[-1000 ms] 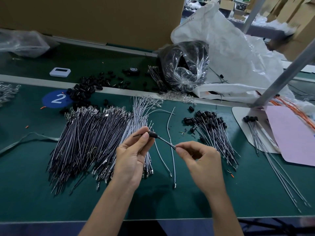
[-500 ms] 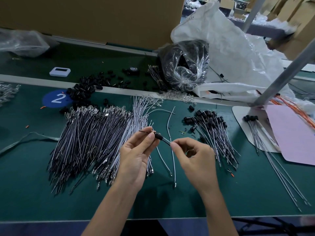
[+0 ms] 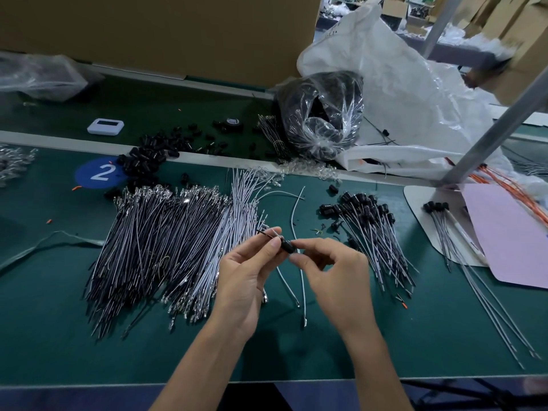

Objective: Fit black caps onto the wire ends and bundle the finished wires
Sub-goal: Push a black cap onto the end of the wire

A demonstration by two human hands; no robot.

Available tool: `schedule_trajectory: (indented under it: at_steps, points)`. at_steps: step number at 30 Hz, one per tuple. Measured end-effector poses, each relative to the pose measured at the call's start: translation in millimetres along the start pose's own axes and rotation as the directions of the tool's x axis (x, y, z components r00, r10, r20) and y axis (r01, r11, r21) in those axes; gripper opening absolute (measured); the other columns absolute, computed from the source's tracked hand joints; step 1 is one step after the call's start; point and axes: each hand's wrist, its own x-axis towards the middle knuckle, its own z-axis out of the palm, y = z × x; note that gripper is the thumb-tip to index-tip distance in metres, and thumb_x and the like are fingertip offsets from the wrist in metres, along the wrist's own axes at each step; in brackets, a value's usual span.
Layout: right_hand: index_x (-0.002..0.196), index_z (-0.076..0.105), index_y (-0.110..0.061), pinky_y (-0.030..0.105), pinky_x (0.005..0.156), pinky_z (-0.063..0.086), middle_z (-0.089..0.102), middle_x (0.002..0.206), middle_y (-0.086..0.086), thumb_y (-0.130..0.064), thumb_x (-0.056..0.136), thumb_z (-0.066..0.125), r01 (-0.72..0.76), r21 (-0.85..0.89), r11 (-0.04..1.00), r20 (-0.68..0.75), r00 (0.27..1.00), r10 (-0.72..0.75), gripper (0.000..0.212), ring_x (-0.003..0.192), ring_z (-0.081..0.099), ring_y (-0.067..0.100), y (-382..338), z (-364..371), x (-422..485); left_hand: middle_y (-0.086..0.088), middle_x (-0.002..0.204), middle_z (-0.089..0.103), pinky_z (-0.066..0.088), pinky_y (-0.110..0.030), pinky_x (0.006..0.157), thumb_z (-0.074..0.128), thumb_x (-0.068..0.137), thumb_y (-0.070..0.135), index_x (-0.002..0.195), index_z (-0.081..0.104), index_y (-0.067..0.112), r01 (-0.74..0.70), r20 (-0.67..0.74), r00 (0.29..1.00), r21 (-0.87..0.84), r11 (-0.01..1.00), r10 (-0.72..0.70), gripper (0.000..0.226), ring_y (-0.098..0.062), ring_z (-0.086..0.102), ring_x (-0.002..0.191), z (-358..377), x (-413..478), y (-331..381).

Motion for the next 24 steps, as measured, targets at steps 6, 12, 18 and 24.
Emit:
schedule_trajectory:
  at_steps: [6,12,18,24]
  points:
    - [0.089,0.077,-0.022,0.012,0.064,0.041,0.064,0.072,-0.011,-0.022,0.073,0.085,0.023,-0.003,1.000,0.038,0.999,-0.023,0.018,0.066,0.056,0.009,-3.3,0.8,1.7,-0.004,0.082,0.075,0.056,-0.018,0.066,0.071,0.067,0.009,0.073,0.079,0.010,-0.004,-0.061,0.998,0.029,1.000,0.006,0.010,-0.011,0.071,0.076,1.7,-0.1,0.7]
    - [0.083,0.076,-0.018,0.014,0.071,0.039,0.060,0.089,-0.008,-0.023,0.076,0.082,0.065,-0.102,0.993,0.018,0.998,-0.064,0.010,0.079,0.054,0.005,-3.5,7.8,3.7,-0.005,0.082,0.074,0.057,-0.020,0.066,0.070,0.070,0.013,0.078,0.077,0.010,-0.031,-0.080,0.996,0.070,0.997,0.036,0.011,-0.012,0.070,0.074,0.8,0.5,9.0]
    - [0.077,0.074,-0.017,0.022,0.088,0.039,0.061,0.115,-0.006,-0.023,0.074,0.083,0.149,-0.294,0.944,0.061,0.989,-0.137,0.011,0.101,0.056,0.014,6.7,-5.4,-4.1,-0.007,0.083,0.075,0.057,-0.019,0.063,0.069,0.071,0.013,0.069,0.078,0.014,-0.061,-0.250,0.966,0.004,0.998,0.060,0.009,-0.014,0.072,0.077,-25.3,14.7,48.1]
    - [0.078,0.073,-0.024,0.021,0.081,0.054,0.071,0.110,-0.010,-0.011,0.077,0.081,-0.083,0.302,0.950,0.040,0.996,0.075,0.015,0.099,0.068,0.010,4.1,-7.0,-0.9,-0.007,0.080,0.074,0.057,-0.020,0.063,0.068,0.073,0.010,0.084,0.069,0.006,-0.067,-0.261,0.964,-0.044,0.997,0.053,0.011,-0.014,0.072,0.072,-25.5,14.0,44.8]
